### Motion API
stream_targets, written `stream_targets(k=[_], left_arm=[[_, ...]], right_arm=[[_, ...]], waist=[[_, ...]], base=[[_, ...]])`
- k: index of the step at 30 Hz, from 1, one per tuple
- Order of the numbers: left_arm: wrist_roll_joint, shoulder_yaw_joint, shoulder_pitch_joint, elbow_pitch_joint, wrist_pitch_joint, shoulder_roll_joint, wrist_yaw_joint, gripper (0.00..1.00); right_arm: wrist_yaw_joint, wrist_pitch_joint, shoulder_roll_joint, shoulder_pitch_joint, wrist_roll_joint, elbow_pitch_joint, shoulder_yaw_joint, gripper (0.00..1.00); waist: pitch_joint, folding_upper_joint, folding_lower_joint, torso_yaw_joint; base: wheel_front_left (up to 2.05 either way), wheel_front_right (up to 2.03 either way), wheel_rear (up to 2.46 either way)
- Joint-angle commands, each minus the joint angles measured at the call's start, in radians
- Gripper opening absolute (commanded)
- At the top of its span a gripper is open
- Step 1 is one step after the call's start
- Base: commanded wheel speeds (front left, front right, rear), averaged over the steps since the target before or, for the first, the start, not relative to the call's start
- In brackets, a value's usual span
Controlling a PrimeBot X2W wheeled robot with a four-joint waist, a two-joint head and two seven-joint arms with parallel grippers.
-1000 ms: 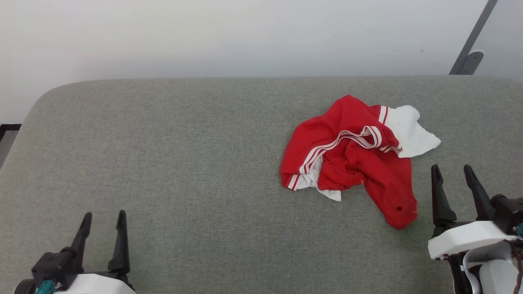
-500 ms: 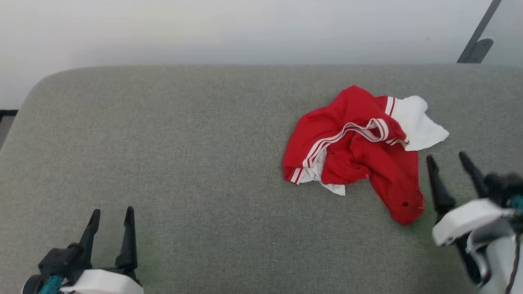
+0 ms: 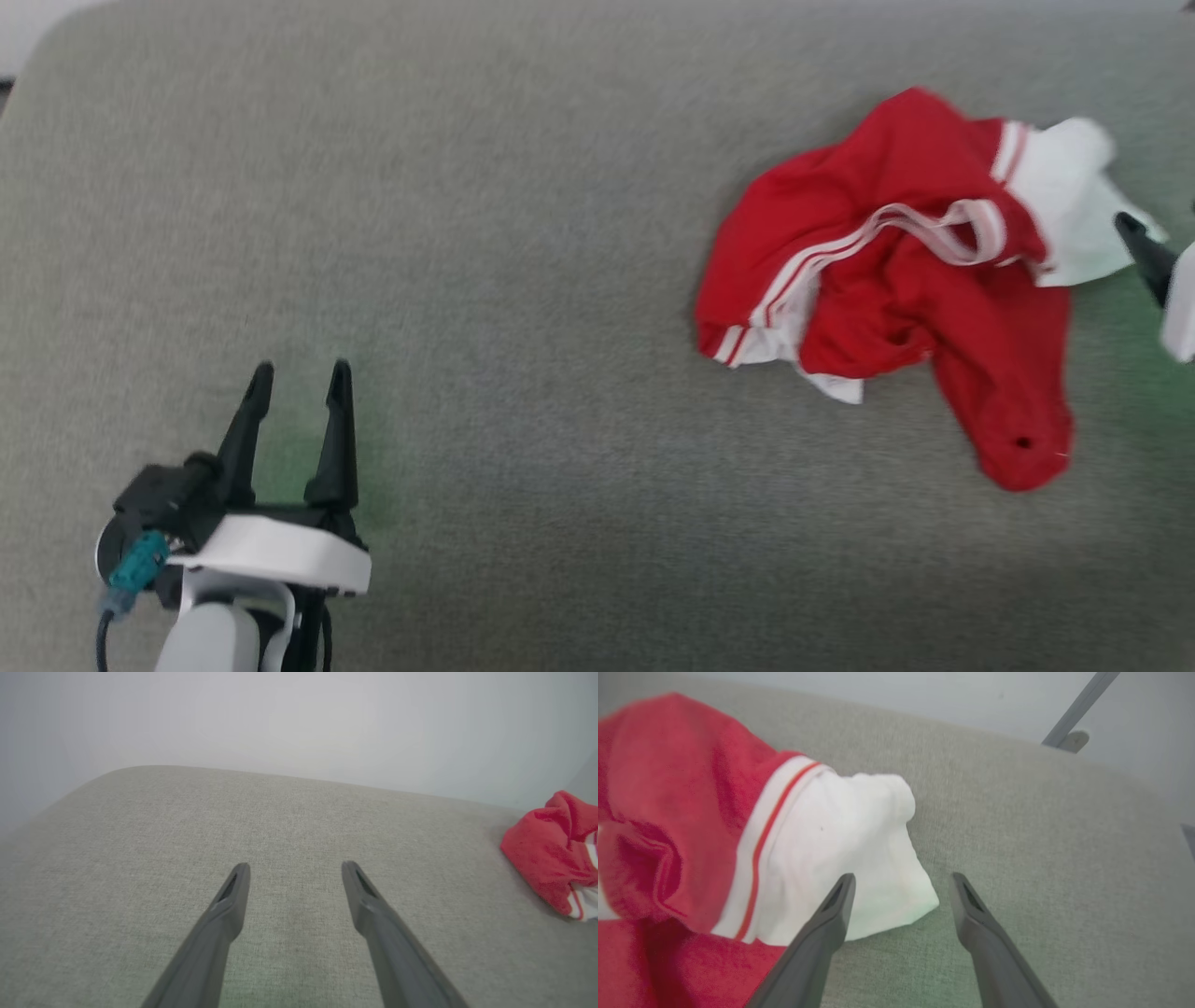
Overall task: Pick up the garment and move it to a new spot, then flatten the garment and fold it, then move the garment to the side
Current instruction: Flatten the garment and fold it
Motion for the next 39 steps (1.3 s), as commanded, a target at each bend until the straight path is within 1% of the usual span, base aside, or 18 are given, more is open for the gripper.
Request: stream_targets(k=[1, 4, 8, 9, 12, 15, 16, 17, 20, 23, 27, 30, 31, 32, 33, 35, 39], left_arm=[[-0.007, -0.002, -0.019, -0.007, -0.005, 0.002, -0.002, 1.00], [-0.014, -0.012, -0.047, -0.023, -0.006, 0.000, -0.002, 1.00], [-0.018, -0.019, -0.077, -0.042, -0.005, -0.005, -0.002, 1.00], [-0.018, -0.022, -0.083, -0.044, -0.006, -0.007, -0.002, 1.00], [-0.019, -0.027, -0.097, -0.050, -0.005, -0.012, -0.002, 1.00], [-0.017, -0.027, -0.105, -0.050, -0.005, -0.015, -0.002, 1.00], [-0.016, -0.025, -0.106, -0.050, -0.005, -0.016, -0.002, 1.00], [-0.015, -0.021, -0.105, -0.051, -0.006, -0.016, -0.002, 1.00], [-0.012, -0.014, -0.105, -0.053, -0.005, -0.011, -0.002, 1.00], [-0.007, -0.019, -0.106, -0.054, -0.005, -0.004, -0.002, 1.00], [-0.003, -0.029, -0.110, -0.057, -0.005, 0.001, -0.002, 1.00], [-0.001, -0.035, -0.108, -0.058, -0.005, 0.004, -0.002, 1.00], [-0.001, -0.035, -0.108, -0.058, -0.005, 0.004, -0.002, 1.00], [-0.002, -0.038, -0.103, -0.059, -0.006, 0.008, -0.002, 1.00], [-0.002, -0.038, -0.103, -0.059, -0.006, 0.008, -0.002, 1.00], [-0.003, -0.038, -0.097, -0.060, -0.006, 0.012, -0.002, 1.00], [-0.002, -0.039, -0.086, -0.061, -0.005, 0.021, -0.002, 1.00]], right_arm=[[0.000, 0.039, -0.015, -0.019, 0.024, -0.002, 0.024, 1.00], [0.000, 0.164, -0.073, -0.081, 0.091, 0.001, 0.064, 1.00], [0.000, 0.304, -0.114, -0.134, 0.125, 0.036, 0.106, 1.00], [0.000, 0.333, -0.118, -0.138, 0.127, 0.049, 0.113, 1.00], [0.000, 0.403, -0.102, -0.124, 0.148, 0.081, 0.141, 1.00], [0.000, 0.444, -0.080, -0.102, 0.183, 0.087, 0.162, 0.99], [0.000, 0.454, -0.078, -0.096, 0.191, 0.086, 0.169, 0.36], [0.000, 0.461, -0.075, -0.093, 0.203, 0.084, 0.167, 0.00], [0.000, 0.414, -0.100, -0.108, 0.201, 0.074, 0.144, 0.00], [-0.004, 0.320, -0.133, -0.135, 0.175, 0.093, 0.089, 0.00], [-0.002, 0.186, -0.175, -0.164, 0.148, 0.150, -0.012, 0.00], [0.000, 0.108, -0.205, -0.166, 0.121, 0.224, -0.091, 0.00], [0.000, 0.108, -0.205, -0.166, 0.121, 0.224, -0.091, 0.00], [0.000, 0.060, -0.233, -0.161, 0.101, 0.282, -0.148, 0.00], [0.000, 0.060, -0.233, -0.161, 0.101, 0.282, -0.148, 0.00], [-0.001, 0.007, -0.252, -0.163, 0.073, 0.341, -0.202, 0.00], [0.000, -0.096, -0.268, -0.182, -0.004, 0.463, -0.300, 0.00]], waist=[[0.050, 0.0000, 0.0000, 0.041], [0.093, 0.0000, 0.0000, 0.061], [0.141, 0.0000, 0.0000, 0.081], [0.149, 0.0000, 0.0000, 0.086], [0.168, 0.0000, 0.0000, 0.094], [0.175, 0.0000, 0.0000, 0.093], [0.176, 0.0000, 0.0000, 0.091], [0.175, 0.0000, 0.0000, 0.087], [0.169, 0.0000, 0.0000, 0.071], [0.161, 0.0000, 0.0000, 0.054], [0.152, 0.0000, 0.0000, 0.037], [0.147, 0.0000, 0.0000, 0.031], [0.147, 0.0000, 0.0000, 0.031], [0.144, 0.0000, 0.0000, 0.027], [0.144, 0.0000, 0.0000, 0.027], [0.142, 0.0000, 0.0000, 0.022], [0.137, 0.0000, 0.0000, 0.013]], base=[[0.00, 0.00, 0.00], [0.00, 0.00, 0.00], [0.00, 0.00, 0.00], [0.00, 0.00, 0.00], [0.00, 0.00, 0.00], [0.00, 0.00, 0.00], [0.00, 0.00, 0.00], [0.00, 0.00, 0.00], [0.00, 0.00, 0.00], [0.00, 0.00, 0.00], [0.00, 0.00, 0.00], [0.00, 0.00, 0.00], [0.00, 0.00, 0.00], [0.00, 0.00, 0.00], [0.00, 0.00, 0.00], [0.00, 0.00, 0.00], [0.00, 0.00, 0.00]])
